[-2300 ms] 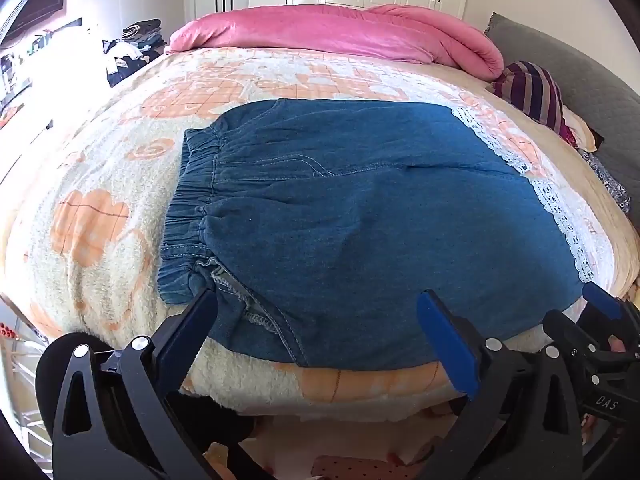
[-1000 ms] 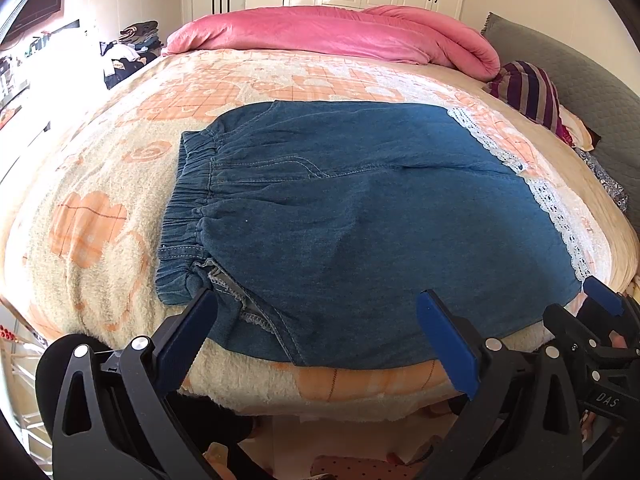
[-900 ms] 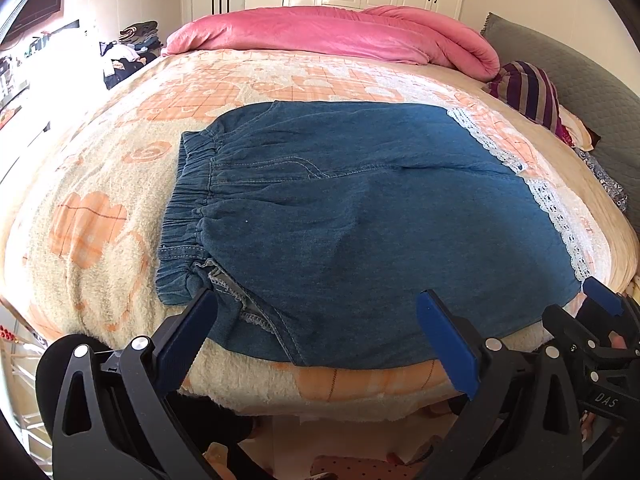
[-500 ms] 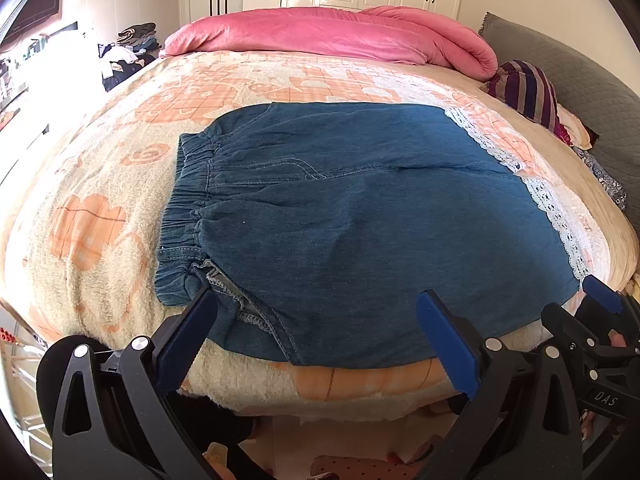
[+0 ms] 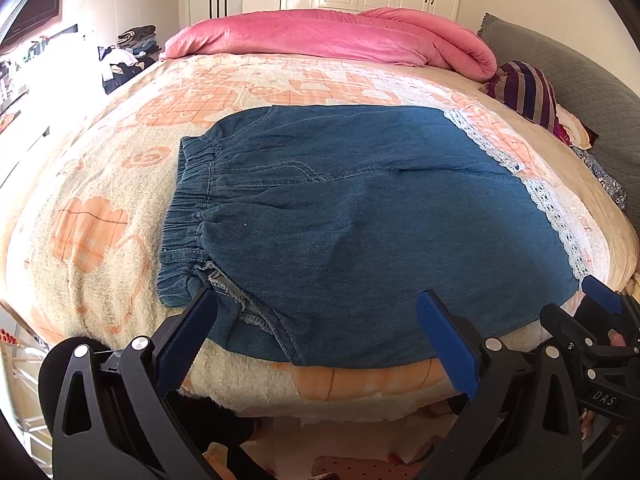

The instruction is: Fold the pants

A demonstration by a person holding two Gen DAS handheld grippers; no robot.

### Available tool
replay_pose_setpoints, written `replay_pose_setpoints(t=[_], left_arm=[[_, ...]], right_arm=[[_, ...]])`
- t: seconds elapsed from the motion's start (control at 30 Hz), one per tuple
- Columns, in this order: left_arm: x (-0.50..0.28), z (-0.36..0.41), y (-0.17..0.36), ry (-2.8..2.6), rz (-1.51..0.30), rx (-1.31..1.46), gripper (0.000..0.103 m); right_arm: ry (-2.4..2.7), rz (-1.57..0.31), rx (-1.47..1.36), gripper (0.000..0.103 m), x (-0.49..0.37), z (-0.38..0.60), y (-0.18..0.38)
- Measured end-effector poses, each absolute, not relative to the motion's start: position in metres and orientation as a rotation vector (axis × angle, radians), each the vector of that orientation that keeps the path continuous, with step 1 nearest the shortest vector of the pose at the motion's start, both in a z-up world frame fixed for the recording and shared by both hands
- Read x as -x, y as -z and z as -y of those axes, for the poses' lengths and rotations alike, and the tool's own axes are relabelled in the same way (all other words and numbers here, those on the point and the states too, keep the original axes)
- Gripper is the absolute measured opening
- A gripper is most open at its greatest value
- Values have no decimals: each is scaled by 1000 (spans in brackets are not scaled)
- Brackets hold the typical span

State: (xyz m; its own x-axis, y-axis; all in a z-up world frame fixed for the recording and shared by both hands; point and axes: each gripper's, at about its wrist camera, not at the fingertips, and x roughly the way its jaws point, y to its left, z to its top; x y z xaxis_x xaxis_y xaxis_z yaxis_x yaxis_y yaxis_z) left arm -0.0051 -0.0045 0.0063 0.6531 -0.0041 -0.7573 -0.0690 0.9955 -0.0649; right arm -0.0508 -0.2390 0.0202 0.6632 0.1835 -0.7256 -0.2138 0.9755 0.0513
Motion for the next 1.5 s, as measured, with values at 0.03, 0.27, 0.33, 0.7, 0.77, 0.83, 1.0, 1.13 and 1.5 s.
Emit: replay_pose_setpoints(t=[0.03,0.27,0.33,0.7,0.77,0.83,1.0,1.13,1.5], left_arm=[[5,5,-7,-36,-858,90,99],[6,5,-8,-37,-855,93,99],[6,5,-8,-36,-855,92,99],[0,2,-7,-36,-859,91,99],[-1,1,-7,-38,-858,95,99],[-4,-1,-8,-37,-856,100,99],[-15,-7,-10,-40,-848,108,99],[-27,-15,-11,-46,-845,114,99],[-58,-59,-13,-115,-843,133,99]], right_arm=[[-225,-815,39,95,51,239,-20],[-225,-813,41,95,52,239,-20],[-223,-811,44,95,51,239,-20],[-230,-809,57,95,45,234,-19],[-235,-810,63,95,43,231,-18],[-240,-811,64,95,39,230,-18],[-262,-821,70,95,21,223,-18],[-291,-829,102,95,2,214,-21],[-368,-819,135,95,-63,178,-40]])
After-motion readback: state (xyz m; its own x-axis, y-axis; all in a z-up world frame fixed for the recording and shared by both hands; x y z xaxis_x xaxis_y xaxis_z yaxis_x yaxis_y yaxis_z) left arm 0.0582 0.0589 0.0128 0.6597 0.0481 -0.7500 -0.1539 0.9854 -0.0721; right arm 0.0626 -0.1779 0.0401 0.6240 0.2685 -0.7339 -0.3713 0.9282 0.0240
